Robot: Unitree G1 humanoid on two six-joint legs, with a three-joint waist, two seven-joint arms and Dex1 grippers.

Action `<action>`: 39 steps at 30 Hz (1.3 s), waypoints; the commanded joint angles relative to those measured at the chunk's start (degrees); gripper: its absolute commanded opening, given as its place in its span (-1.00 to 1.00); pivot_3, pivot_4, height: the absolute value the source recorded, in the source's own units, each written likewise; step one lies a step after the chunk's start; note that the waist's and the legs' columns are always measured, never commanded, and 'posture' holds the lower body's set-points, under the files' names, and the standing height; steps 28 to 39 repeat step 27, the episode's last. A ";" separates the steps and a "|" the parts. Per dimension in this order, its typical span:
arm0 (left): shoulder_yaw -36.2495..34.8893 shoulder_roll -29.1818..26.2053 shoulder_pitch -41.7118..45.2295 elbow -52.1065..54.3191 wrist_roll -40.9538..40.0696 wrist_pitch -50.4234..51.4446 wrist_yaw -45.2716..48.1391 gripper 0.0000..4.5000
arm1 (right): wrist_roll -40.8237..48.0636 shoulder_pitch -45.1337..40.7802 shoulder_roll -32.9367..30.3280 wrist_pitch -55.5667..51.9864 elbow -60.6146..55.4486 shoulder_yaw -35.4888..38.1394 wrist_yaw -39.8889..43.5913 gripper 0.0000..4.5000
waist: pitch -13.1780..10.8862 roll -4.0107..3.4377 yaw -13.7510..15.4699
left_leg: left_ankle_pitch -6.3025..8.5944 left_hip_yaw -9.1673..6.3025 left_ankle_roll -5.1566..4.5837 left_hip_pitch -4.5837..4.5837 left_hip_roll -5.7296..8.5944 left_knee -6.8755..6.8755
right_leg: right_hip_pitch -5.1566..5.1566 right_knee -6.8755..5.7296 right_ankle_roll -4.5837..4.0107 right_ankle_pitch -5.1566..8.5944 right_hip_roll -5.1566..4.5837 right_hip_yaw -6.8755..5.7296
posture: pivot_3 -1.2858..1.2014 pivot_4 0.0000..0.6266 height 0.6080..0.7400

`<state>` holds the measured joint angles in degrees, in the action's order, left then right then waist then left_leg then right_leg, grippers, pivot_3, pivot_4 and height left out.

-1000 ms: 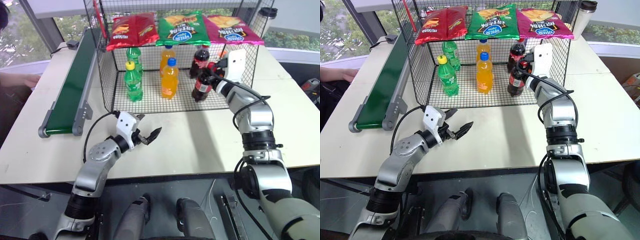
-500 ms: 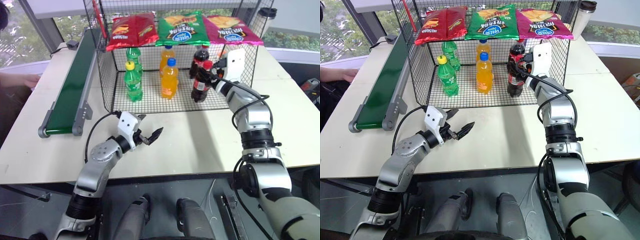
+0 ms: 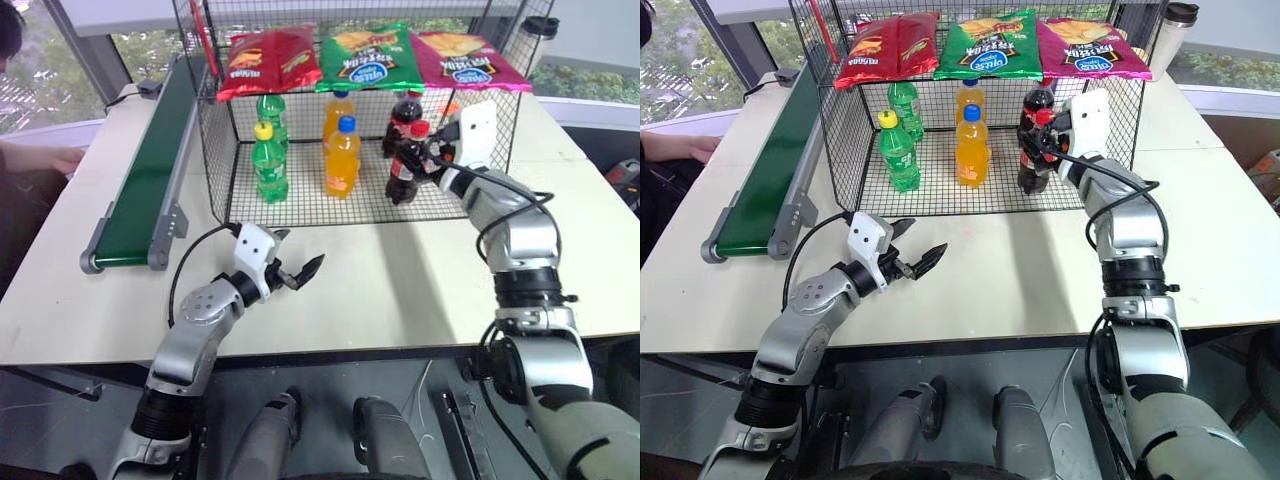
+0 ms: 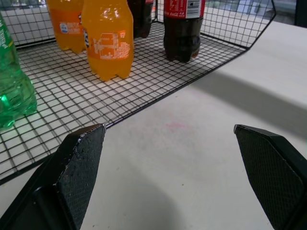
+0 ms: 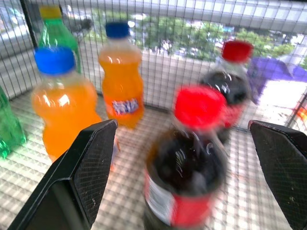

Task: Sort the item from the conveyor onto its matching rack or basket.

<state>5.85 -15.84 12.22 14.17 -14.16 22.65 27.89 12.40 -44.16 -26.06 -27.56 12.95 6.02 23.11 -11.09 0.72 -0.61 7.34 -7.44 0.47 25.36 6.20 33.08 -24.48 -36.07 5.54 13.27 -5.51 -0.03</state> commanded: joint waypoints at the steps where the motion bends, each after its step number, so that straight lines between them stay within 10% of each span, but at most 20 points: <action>1: -1.40 0.00 -1.26 3.25 -1.50 1.64 -0.67 1.00 | 5.68 6.00 -2.29 -4.38 -12.72 0.36 7.09 0.99 | 0.00 -0.01 -0.04 | 0.00 0.00 0.00 0.00 0.00 -0.01 | 0.00 -0.01 0.00 0.00 0.00 0.00 | 0.03 -0.52 0.97; 11: -3.32 0.12 -3.89 5.21 -2.10 3.90 -3.55 1.00 | 11.80 20.41 0.25 -10.72 -29.32 -6.10 12.85 0.99 | 0.05 -0.03 -0.08 | 0.10 -0.03 0.15 -0.02 -0.08 0.04 | 0.04 -0.01 0.03 0.04 -0.06 0.00 | 0.03 -0.52 0.97; 39: -3.20 0.29 -4.51 4.77 -2.15 2.25 -4.14 1.00 | 12.46 24.23 6.01 -6.18 -22.34 -4.18 10.20 0.99 | 0.05 -0.03 -0.01 | 0.11 -0.03 0.15 -0.01 -0.05 0.04 | 0.04 0.04 -0.02 0.01 -0.07 -0.01 | 0.03 -0.52 0.97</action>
